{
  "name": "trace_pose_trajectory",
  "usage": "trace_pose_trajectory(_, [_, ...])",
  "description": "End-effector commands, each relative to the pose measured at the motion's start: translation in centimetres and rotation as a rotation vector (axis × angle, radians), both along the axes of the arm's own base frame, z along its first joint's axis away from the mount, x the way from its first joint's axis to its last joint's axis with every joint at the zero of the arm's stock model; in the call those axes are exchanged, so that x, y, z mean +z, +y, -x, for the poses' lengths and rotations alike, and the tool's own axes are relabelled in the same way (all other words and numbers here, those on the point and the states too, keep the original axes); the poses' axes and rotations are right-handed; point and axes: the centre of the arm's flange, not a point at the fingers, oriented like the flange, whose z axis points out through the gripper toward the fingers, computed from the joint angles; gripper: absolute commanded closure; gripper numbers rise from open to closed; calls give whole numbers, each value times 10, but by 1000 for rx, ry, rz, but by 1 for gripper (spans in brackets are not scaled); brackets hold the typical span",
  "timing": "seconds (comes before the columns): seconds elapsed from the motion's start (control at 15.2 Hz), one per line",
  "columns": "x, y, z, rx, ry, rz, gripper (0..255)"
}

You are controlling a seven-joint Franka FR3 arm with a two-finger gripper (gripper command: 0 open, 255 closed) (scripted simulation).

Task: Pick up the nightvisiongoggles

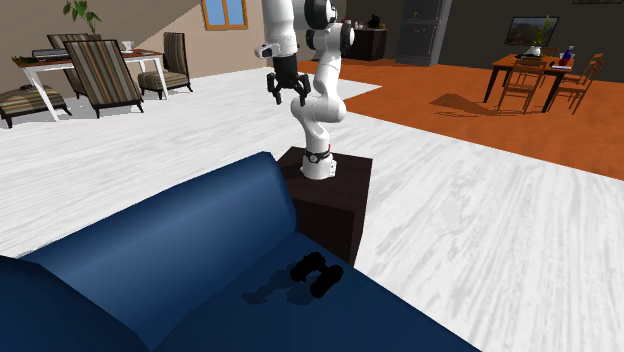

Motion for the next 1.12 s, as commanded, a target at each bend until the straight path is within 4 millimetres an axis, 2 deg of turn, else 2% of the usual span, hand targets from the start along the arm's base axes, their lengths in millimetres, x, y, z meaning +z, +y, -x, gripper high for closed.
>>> trace_pose_trajectory(0.0, [0,0,0,0,0,0,0])
trace_pose_trajectory(1.06, [-163,93,-82,-125,-93,27,0])
